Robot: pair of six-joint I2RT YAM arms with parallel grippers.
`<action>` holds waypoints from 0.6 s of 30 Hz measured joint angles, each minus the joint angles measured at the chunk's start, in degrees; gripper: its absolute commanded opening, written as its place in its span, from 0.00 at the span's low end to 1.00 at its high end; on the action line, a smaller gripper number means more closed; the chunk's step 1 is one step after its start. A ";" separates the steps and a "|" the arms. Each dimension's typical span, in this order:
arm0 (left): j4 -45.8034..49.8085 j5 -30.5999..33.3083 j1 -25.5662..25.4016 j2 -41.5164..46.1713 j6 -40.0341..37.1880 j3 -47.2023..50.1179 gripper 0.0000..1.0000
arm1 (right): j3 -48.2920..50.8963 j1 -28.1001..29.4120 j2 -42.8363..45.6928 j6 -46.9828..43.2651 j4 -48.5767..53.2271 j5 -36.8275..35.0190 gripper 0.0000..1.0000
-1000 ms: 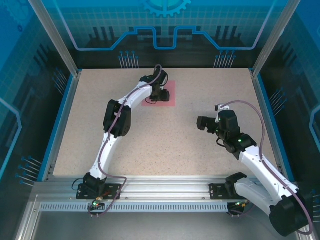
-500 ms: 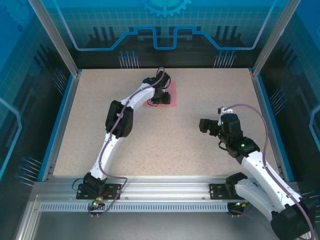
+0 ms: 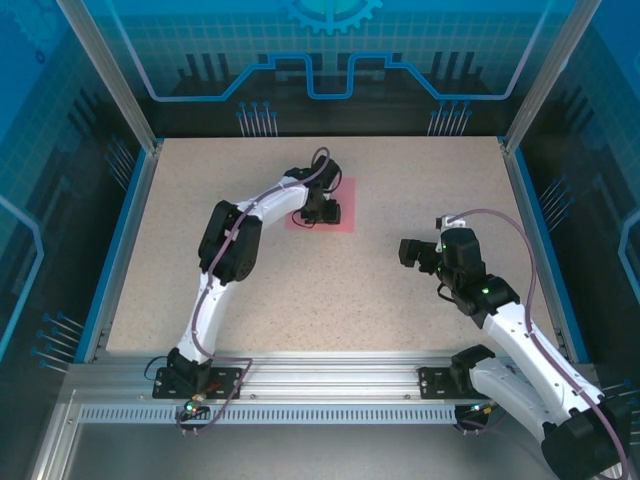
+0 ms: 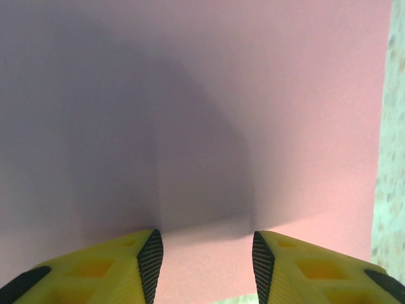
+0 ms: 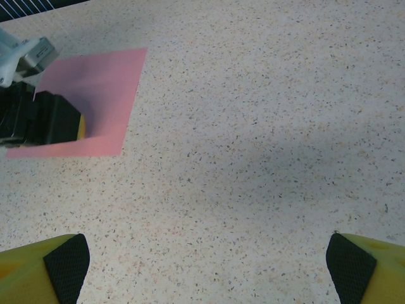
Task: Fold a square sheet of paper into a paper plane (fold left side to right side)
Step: Move the square sheet of paper to the center of the table.
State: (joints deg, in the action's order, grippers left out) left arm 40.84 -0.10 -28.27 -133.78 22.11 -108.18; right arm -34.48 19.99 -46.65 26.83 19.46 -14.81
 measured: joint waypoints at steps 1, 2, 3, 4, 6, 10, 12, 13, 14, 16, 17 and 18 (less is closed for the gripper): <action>-0.52 -0.33 -0.22 1.36 0.59 2.23 0.46 | 0.00 0.00 -0.04 0.02 -0.02 0.00 1.00; -0.98 -0.68 -0.42 2.45 1.11 4.04 0.46 | 0.00 0.00 -0.20 0.17 -0.02 0.00 1.00; -1.33 -1.14 -0.68 3.74 1.79 6.12 0.46 | 0.00 0.00 -0.37 0.20 -0.02 0.00 1.00; -2.14 -1.46 -0.98 5.27 2.49 8.76 0.46 | 0.00 0.00 -0.59 0.22 -0.04 0.00 1.00; -2.86 -1.95 -1.70 7.82 3.74 12.96 0.46 | 0.02 0.00 -1.05 0.39 -0.07 0.02 1.00; -4.13 -3.06 -4.02 12.31 6.56 20.02 0.46 | 0.07 0.00 -2.12 0.83 -0.22 0.04 1.00; -5.31 -3.43 -5.38 14.40 7.93 23.32 0.46 | 0.11 0.00 -2.51 0.90 -0.26 0.04 1.00; -5.64 -3.76 -6.05 15.39 8.55 24.85 0.46 | 0.13 0.00 -2.73 1.07 -0.26 0.04 1.00; -5.84 -4.07 -6.93 16.37 9.40 26.45 0.46 | 0.17 0.00 -2.89 1.20 -0.31 0.09 1.00; -6.38 -4.37 -8.39 17.79 10.71 28.55 0.46 | 0.33 0.00 -3.10 1.33 -0.50 0.22 1.00; -6.64 -4.52 -9.07 18.36 11.23 29.40 0.46 | 0.39 0.00 -3.23 1.42 -0.55 0.24 1.00; -6.88 -4.68 -9.75 18.93 11.85 30.25 0.46 | 0.42 0.00 -3.37 1.51 -0.57 0.24 1.00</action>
State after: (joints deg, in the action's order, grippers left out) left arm 33.95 -4.78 -38.02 -114.85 33.95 -77.93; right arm -34.06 19.99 -50.02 28.34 18.90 -14.57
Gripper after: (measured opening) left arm 0.457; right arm 0.997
